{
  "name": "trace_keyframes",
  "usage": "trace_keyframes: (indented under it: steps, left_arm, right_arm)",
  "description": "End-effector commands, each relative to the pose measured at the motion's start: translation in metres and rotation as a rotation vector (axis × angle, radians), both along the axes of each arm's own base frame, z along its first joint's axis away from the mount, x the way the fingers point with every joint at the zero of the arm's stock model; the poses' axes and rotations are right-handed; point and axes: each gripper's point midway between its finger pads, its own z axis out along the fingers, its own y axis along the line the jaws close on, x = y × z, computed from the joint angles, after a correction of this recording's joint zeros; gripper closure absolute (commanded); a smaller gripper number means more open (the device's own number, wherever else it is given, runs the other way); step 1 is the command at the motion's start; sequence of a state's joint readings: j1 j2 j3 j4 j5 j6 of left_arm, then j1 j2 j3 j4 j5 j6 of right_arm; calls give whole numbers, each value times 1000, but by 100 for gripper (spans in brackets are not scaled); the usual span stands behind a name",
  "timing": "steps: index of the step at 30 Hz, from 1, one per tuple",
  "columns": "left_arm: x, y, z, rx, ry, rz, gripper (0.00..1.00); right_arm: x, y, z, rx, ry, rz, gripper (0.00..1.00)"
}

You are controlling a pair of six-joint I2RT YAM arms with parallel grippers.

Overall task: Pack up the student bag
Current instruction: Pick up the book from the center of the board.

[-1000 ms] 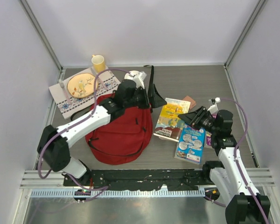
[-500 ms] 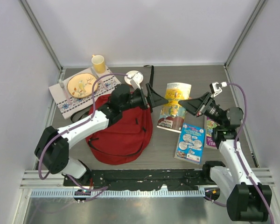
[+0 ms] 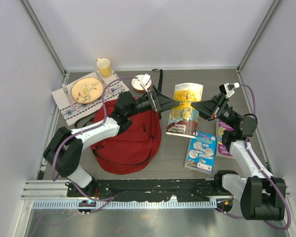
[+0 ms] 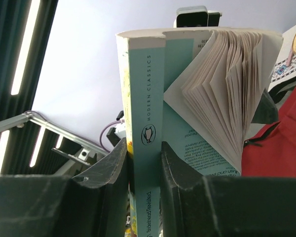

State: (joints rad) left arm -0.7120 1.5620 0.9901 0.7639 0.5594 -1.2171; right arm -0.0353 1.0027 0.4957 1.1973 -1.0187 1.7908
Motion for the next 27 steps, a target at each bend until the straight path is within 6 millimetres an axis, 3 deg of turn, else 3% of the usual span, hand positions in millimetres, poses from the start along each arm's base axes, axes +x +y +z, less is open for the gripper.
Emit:
trace_keyframes:
  steps: [1, 5, 8, 9, 12, 14, 15, 18, 19, 20, 21, 22, 23, 24, 25, 27]
  left_arm:
    - [-23, -6, 20, -117, -74, -123, 0]
    - [-30, -7, 25, -153, -82, -179, 2]
    - [-31, -6, 24, -153, -81, -182, 24]
    - [-30, -5, 24, -153, -82, -179, 40]
    - [-27, 1, 18, -133, -71, -157, 60]
    - [-22, 7, 8, -104, -45, -128, 67]
    - [-23, 11, 12, -94, -75, -110, 77]
    - [-16, 17, -6, 0, -42, -50, 92]
    - [-12, 22, -12, 61, -45, -4, 96]
    - [-10, 25, -14, 95, -44, 23, 100]
    - [-5, 29, -18, 131, -33, 64, 100]
    - [2, 39, -19, 188, -27, 146, 100]
    - [6, 45, -21, 213, -17, 193, 100]
    - [9, 52, -18, 229, -19, 238, 100]
    - [9, 60, -26, 278, 3, 276, 100]
    - [16, 80, -13, 285, -6, 403, 100]
  right_arm:
    - [-50, 5, 48, 34, -325, 65, 99]
    - [-49, 5, 45, 26, -318, 70, 99]
    - [-43, 5, 37, 18, -297, 59, 99]
    - [-41, 6, 33, 14, -285, 55, 99]
    - [-31, 6, 21, -12, -258, 35, 99]
    - [-23, 7, 13, -38, -241, 14, 99]
    - [-20, 7, 10, -51, -239, 7, 99]
    - [-6, 7, 0, -112, -222, -38, 96]
    - [8, 7, -14, -141, -122, -54, 93]
    - [14, 6, -21, -215, -178, -104, 89]
    - [26, 2, -17, -261, -193, -169, 69]
    - [37, -1, -45, -327, -26, -190, 56]
    - [45, -8, -54, -439, -92, -259, 45]
    - [49, -13, -45, -489, -97, -305, 29]
    - [53, -22, -69, -553, 34, -346, 24]
    - [53, -29, -81, -625, 76, -372, 19]
